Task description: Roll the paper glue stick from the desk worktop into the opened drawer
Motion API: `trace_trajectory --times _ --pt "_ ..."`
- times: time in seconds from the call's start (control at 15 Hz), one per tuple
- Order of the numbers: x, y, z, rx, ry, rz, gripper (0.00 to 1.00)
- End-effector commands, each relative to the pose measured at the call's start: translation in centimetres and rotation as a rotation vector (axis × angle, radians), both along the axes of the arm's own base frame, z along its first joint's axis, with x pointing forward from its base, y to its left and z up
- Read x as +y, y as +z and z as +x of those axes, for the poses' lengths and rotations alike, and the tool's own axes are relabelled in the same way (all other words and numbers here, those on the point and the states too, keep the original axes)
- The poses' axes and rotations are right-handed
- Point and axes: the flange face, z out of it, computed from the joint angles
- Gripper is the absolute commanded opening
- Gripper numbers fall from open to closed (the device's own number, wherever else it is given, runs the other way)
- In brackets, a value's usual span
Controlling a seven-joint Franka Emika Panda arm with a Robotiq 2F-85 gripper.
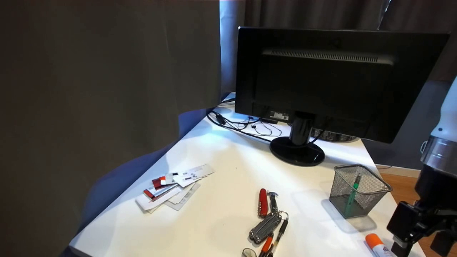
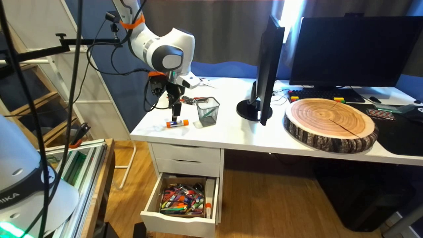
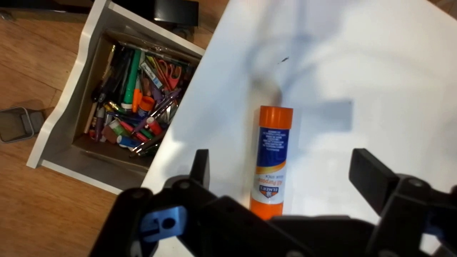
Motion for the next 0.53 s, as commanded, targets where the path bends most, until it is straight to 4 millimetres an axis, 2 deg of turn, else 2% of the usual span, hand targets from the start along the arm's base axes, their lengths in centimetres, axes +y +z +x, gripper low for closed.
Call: trace_trajectory --times 0.0,0.47 --pt "0.5 -1.6 0.5 0.007 -0.043 -0.047 1.0" --pt "1.3 -3.0 1.4 -0.043 -0.089 -0.123 1.0"
